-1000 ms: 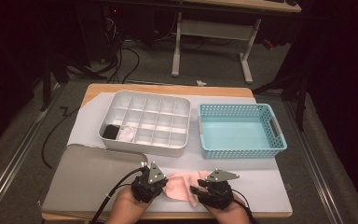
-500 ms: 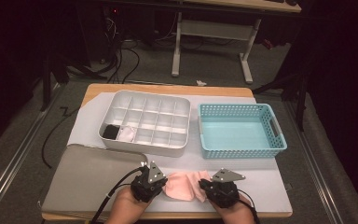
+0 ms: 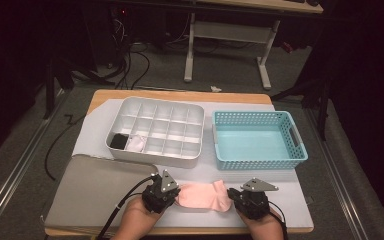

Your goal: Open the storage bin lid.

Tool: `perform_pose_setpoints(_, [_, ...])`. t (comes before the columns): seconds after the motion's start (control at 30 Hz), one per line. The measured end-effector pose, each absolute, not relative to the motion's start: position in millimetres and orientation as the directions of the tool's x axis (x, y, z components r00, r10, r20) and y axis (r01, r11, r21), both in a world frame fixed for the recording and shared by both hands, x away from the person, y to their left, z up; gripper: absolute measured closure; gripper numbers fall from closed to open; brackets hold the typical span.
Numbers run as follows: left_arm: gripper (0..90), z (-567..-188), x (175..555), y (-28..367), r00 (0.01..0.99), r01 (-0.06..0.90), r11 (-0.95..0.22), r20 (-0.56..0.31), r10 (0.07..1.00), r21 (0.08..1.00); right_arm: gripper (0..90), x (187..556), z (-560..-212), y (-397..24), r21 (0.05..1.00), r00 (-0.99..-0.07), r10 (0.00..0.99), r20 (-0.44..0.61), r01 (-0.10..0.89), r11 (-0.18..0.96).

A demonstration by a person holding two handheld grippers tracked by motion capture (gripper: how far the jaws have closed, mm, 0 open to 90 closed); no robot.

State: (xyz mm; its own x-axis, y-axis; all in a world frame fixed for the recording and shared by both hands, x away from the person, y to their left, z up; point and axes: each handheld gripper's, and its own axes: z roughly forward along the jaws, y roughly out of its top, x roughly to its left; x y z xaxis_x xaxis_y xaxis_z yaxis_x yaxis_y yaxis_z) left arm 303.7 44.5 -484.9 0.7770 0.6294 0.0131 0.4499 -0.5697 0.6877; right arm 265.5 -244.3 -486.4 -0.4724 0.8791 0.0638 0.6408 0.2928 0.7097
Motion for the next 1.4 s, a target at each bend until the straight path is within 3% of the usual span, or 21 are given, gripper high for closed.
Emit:
perform_pose_setpoints(0.17, [82.5, -487, 308, 48, 0.764, 0.47, -0.564, 0.008, 0.646, 0.679, 81.2, 268, -495, -246, 0.696, -0.463, 0.883, 0.081, 0.66, 0.282])
perform_pose_setpoints(0.4, [62.2, -488, 308, 49, 0.754, 0.499, -0.52, -0.052, 0.654, 0.693, 68.5, 257, -480, -246, 0.732, -0.471, 0.876, 0.1, 0.632, 0.256])
perform_pose_setpoints(0.77, [57.8, -494, 311, 49, 0.737, 0.55, -0.506, -0.101, 0.668, 0.665, 67.0, 252, -497, -242, 0.692, -0.48, 0.87, 0.11, 0.665, 0.28])
perform_pose_setpoints(0.93, [64.0, -496, 312, 47, 0.742, 0.558, -0.512, -0.116, 0.66, 0.653, 66.9, 248, -491, -244, 0.708, -0.475, 0.874, 0.104, 0.653, 0.27])
perform_pose_setpoints(1.13, [83.0, -496, 309, 45, 0.748, 0.544, -0.51, -0.109, 0.655, 0.666, 68.4, 249, -498, -243, 0.687, -0.48, 0.872, 0.101, 0.667, 0.288])
perform_pose_setpoints(1.4, [84.9, -493, 309, 57, 0.734, 0.534, -0.494, -0.086, 0.674, 0.686, 69.1, 252, -499, -236, 0.688, -0.492, 0.865, 0.096, 0.661, 0.299])
